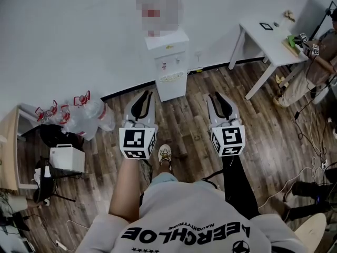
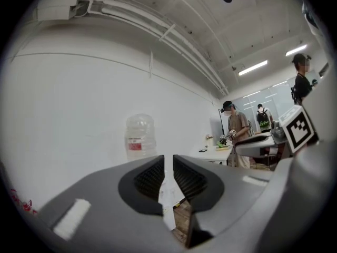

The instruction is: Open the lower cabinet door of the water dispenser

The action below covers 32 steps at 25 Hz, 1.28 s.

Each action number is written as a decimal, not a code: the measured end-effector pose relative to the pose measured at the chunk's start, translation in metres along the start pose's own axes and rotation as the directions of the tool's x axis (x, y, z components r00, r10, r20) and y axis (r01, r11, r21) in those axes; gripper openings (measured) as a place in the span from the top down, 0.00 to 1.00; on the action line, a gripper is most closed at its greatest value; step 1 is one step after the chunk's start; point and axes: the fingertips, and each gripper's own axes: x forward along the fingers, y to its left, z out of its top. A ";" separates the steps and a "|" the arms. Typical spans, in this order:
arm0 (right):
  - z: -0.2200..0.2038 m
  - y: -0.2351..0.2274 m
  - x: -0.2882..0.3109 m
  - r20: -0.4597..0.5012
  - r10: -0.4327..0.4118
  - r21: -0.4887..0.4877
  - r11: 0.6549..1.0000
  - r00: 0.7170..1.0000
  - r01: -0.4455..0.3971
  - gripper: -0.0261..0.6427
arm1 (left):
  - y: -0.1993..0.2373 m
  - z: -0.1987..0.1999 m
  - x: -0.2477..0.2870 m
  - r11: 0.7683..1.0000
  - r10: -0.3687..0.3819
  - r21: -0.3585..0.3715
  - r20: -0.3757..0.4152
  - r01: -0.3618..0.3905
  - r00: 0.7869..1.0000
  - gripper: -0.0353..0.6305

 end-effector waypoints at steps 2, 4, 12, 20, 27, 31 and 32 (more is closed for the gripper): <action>0.001 -0.003 0.011 0.000 -0.003 0.002 1.000 1.000 0.003 0.85 | 0.004 0.001 0.011 1.000 -0.006 0.002 0.000 0.006 1.000 0.86; 0.002 -0.006 0.023 -0.001 -0.006 0.004 1.000 1.000 0.006 0.85 | 0.010 0.002 0.022 1.000 -0.012 0.003 -0.002 0.012 1.000 0.86; -0.001 -0.005 0.067 -0.025 0.002 0.001 1.000 1.000 -0.002 0.85 | 0.035 -0.008 0.056 1.000 -0.021 -0.017 -0.025 0.021 0.999 0.86; 0.000 -0.008 0.107 -0.054 0.000 -0.007 1.000 0.999 0.000 0.85 | 0.060 -0.009 0.092 0.998 -0.044 -0.045 -0.031 0.042 0.999 0.86; 0.004 -0.015 0.146 -0.061 -0.024 -0.009 1.000 0.998 0.023 0.85 | 0.083 -0.011 0.131 0.997 -0.076 -0.038 -0.037 0.074 0.996 0.86; 0.003 -0.016 0.167 -0.068 -0.038 -0.006 0.999 0.997 0.038 0.85 | 0.096 -0.013 0.152 0.995 -0.096 -0.036 -0.041 0.094 0.995 0.86; 0.003 -0.016 0.173 -0.069 -0.043 -0.006 0.999 0.997 0.042 0.85 | 0.100 -0.013 0.157 0.994 -0.101 -0.036 -0.041 0.099 0.994 0.86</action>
